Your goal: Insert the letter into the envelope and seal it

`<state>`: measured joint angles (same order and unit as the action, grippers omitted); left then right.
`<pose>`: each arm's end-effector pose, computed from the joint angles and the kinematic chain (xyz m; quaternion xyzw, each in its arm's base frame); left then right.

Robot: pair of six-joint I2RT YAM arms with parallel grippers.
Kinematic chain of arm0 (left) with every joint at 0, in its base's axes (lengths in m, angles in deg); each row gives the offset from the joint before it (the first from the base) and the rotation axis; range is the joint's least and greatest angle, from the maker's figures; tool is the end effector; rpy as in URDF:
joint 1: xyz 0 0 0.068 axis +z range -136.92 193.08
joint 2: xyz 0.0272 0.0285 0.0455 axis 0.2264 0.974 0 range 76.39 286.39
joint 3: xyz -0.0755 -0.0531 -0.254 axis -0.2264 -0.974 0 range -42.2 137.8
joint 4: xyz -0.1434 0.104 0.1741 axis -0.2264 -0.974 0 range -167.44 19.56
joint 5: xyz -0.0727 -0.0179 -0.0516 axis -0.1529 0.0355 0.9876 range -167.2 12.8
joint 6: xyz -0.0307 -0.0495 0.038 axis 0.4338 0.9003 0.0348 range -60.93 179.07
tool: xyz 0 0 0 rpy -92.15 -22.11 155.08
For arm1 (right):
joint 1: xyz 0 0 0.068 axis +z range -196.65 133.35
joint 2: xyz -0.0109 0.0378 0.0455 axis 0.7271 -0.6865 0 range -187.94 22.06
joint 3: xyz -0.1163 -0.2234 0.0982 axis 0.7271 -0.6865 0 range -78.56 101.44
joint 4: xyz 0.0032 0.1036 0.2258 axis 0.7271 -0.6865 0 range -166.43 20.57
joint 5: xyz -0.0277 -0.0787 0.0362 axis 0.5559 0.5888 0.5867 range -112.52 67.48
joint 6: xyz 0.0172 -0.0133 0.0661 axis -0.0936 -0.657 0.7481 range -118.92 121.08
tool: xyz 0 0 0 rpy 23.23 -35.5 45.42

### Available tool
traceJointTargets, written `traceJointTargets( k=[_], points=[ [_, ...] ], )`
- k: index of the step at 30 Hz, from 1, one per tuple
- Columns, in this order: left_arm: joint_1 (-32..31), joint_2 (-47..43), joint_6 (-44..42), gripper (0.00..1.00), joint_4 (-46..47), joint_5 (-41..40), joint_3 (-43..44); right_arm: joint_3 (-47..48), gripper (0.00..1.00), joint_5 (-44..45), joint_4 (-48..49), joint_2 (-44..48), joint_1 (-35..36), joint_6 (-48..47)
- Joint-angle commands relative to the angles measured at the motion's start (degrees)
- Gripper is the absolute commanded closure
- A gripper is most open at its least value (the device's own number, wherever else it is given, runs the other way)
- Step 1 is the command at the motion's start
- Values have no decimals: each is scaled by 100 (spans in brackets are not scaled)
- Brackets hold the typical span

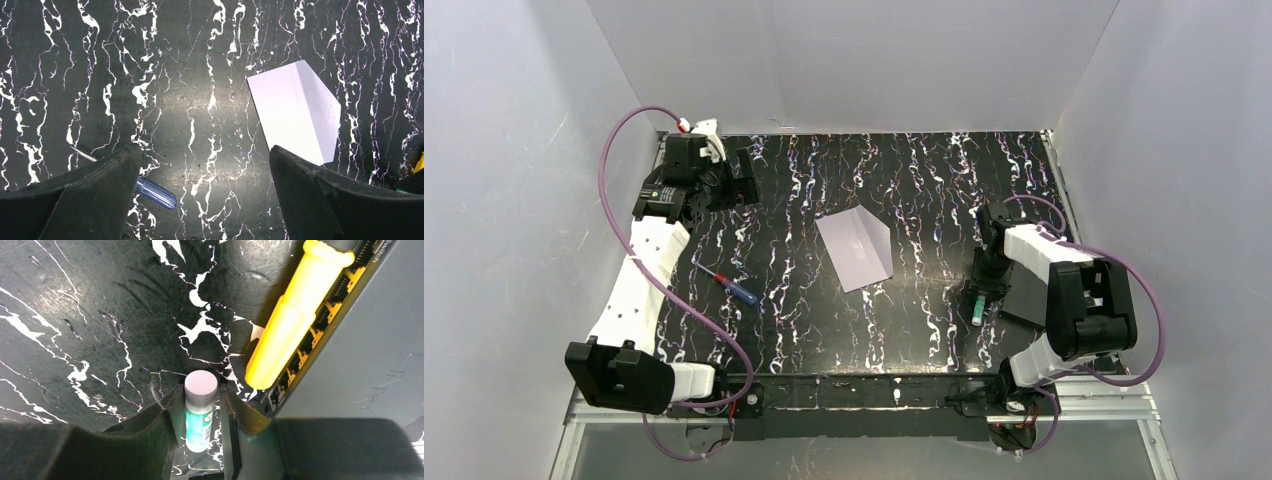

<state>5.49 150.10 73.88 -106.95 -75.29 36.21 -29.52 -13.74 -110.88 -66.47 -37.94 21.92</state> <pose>0.2803 -0.0393 0.3743 -0.0469 0.8725 -0.1088 0.4741 0.2487 0.0293 0.1458 0.1111 0.9878 -0.0537 0.0955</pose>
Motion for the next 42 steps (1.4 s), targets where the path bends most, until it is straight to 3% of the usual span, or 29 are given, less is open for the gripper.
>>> traceJointTargets(
  k=[1,5,8,12,15,20,22,28,34,40,42],
  points=[
    [16,-22,-5,2,-102,17,98,-340,61,-205,327,-50,5,151],
    [13,10,49,2,-53,353,95,-407,78,-786,640,22,8,426],
    [11,62,124,2,84,1085,40,-374,82,-1530,1084,478,8,772],
    [-85,372,574,2,564,2616,-151,-250,83,-2412,1956,1036,8,1618],
    [-504,718,980,2,1227,3413,-415,-245,83,-2869,2860,1249,25,2325],
    [-1419,1522,2062,3,3093,4554,-743,28,82,-2994,3804,1202,328,3033],
    [-1691,1858,2520,6,3871,4776,-769,166,82,-2968,4064,1157,526,3293],
    [-2175,2536,2476,8,3898,4849,-195,418,82,-3080,4872,1021,1042,4050],
    [-2257,2666,2606,27,3995,4986,-111,578,82,-3072,5031,890,1354,4247],
    [-2253,2749,2665,57,4055,5153,-248,425,82,-3136,5255,837,1388,4381],
    [-2255,2732,2636,60,4064,5159,-296,428,82,-3156,5290,829,1388,4405]
  ],
)
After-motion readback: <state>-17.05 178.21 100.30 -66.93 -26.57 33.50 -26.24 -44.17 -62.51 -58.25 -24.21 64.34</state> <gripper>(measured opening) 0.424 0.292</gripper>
